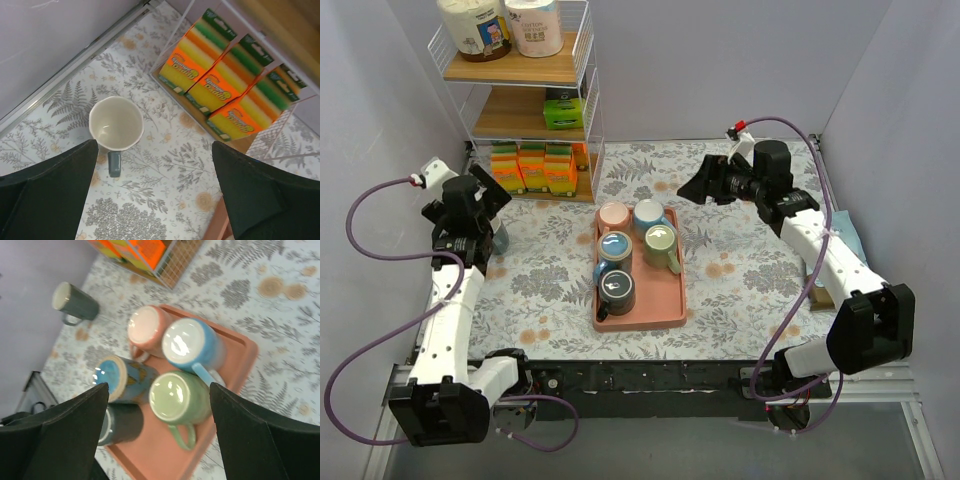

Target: Turn the mug right side up

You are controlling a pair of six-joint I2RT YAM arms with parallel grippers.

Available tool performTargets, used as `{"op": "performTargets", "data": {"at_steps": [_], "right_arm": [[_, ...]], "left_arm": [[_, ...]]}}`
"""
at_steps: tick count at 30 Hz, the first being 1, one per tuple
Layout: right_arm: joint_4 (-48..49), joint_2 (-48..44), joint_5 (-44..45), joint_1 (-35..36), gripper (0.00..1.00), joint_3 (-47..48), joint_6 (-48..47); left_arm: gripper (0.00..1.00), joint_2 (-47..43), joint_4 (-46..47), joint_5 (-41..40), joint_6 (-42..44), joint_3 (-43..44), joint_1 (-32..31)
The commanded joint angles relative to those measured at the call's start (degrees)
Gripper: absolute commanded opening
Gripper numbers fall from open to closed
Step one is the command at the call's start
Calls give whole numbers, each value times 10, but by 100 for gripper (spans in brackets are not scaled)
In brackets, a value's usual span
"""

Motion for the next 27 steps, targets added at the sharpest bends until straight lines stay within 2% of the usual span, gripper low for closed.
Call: {"op": "performTargets", "data": {"at_steps": [1,5,7,9,12,19,22,27], "right_arm": [[-114,-36,122,26,87,3,-153],[-117,-58,199,85,81,-32,-178],[-104,-66,265,148,80,-48,-204],[-89,-74,322,177,81,-76,-201],[-72,-76,318,186,80,-110,-176],[-79,-59,317,211,78,-131,-190],[-77,-41,313,222,75,-130,-198],[-76,-9,319,239,66,-124,-198]], "left_arm": [[98,9,-23,40,-15,46,4],[98,24,-28,70,-35,90,4],[98,26,-20,87,-51,96,3],[98,27,-8,124,-52,96,4],[98,38,3,170,-54,97,3],[98,52,28,246,-68,86,0],[98,60,37,296,-73,87,-3],[98,69,46,312,-88,93,-5]]}}
